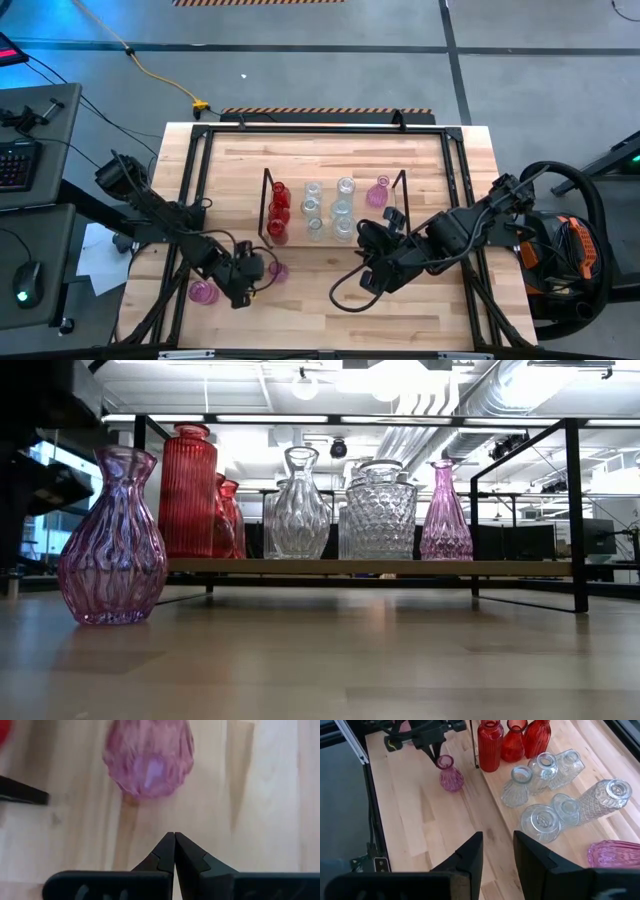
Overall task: Sort vases onto shelf
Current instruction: Put the pink transparent vase aligned with the other pink vase on the shelf
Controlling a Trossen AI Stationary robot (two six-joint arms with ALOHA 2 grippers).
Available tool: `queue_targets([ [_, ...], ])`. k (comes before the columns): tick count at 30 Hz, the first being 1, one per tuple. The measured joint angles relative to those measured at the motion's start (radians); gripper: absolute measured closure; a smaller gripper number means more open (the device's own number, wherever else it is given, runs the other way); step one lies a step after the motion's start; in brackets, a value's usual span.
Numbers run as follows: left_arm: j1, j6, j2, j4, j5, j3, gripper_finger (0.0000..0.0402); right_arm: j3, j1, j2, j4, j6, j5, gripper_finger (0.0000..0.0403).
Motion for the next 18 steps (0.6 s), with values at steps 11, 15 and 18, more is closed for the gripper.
queue_targets([
  [11,0.002,0.127,0.038,0.019,-0.138,0.031,0.0401,0.0,0.0,0.0,0.022,0.001,0.0,0.0313],
  [15,0.001,0.191,0.087,0.093,-0.113,0.037,0.0401,0.0,0.0,0.0,0.022,0.0,0.0,0.0313],
  [18,0.009,0.233,0.131,0.104,-0.109,0.067,0.0401,0.001,0.0,0.0,0.026,0.0,-0.007,0.0313],
])
